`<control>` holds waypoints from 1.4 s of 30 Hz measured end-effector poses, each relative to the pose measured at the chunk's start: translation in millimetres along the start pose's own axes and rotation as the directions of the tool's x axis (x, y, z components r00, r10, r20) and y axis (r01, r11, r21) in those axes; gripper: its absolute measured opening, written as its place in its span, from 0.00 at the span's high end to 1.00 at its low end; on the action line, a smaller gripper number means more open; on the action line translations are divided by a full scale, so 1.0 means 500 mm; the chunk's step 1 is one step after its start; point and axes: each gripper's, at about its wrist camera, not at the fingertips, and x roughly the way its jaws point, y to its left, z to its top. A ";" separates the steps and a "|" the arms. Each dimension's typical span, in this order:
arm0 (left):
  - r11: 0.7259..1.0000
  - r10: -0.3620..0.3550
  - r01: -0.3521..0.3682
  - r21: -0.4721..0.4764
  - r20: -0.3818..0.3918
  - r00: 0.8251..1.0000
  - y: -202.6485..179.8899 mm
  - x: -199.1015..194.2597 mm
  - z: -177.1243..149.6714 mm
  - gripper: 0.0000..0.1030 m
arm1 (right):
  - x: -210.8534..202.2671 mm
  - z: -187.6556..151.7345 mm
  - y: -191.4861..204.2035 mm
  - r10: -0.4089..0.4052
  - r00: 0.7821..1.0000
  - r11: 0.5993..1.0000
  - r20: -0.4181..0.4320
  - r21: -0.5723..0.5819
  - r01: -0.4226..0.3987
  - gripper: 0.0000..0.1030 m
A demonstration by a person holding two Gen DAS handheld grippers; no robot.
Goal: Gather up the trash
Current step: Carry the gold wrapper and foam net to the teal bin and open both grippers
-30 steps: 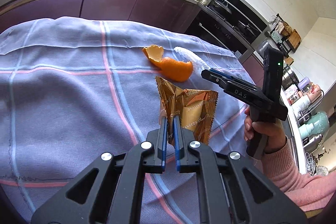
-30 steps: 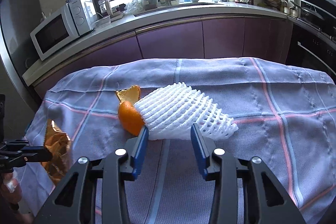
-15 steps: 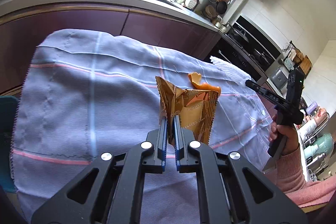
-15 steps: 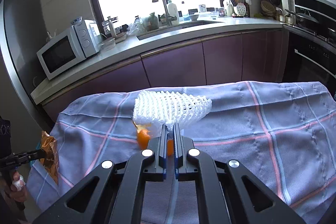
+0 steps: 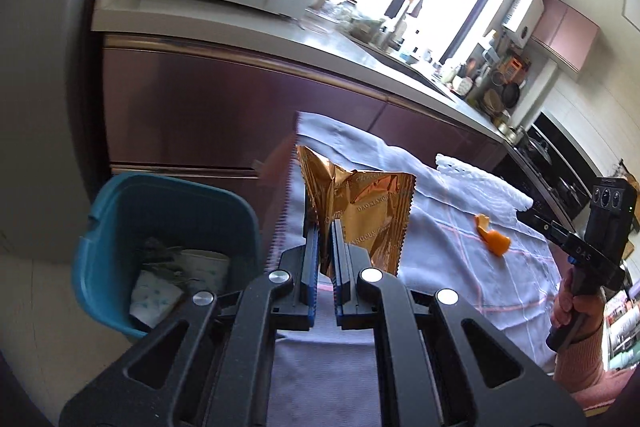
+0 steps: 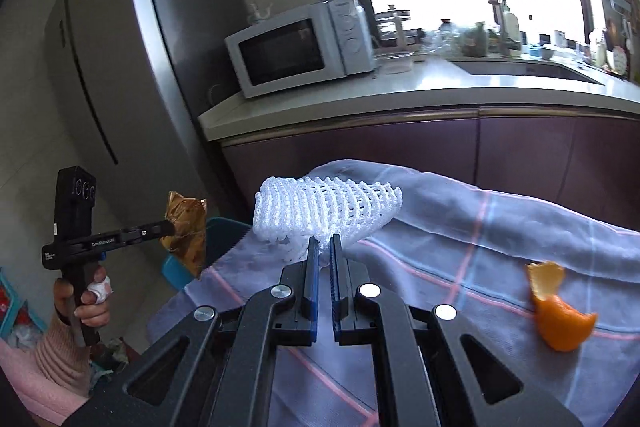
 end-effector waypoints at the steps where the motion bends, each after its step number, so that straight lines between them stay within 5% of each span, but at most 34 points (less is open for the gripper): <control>1: 0.999 0.032 -0.031 -0.012 0.008 0.999 0.025 -0.011 0.001 0.94 | 0.026 0.007 0.023 0.033 0.999 0.999 -0.015 -0.019 -0.033 0.96; 13: 0.960 0.218 -0.226 -0.164 -0.065 0.974 0.247 0.010 -0.038 0.94 | 0.278 0.040 0.235 0.182 0.962 0.964 -0.202 -0.155 -0.215 0.96; 27: 0.936 0.252 -0.286 -0.204 -0.174 0.952 0.300 0.121 -0.080 0.88 | 0.484 0.004 0.273 0.151 0.909 0.975 -0.388 -0.091 -0.201 0.95; 42: 0.933 0.287 -0.315 -0.174 -0.168 0.943 0.272 0.131 -0.082 0.74 | 0.450 -0.022 0.230 0.141 0.915 0.983 -0.377 -0.054 -0.173 0.82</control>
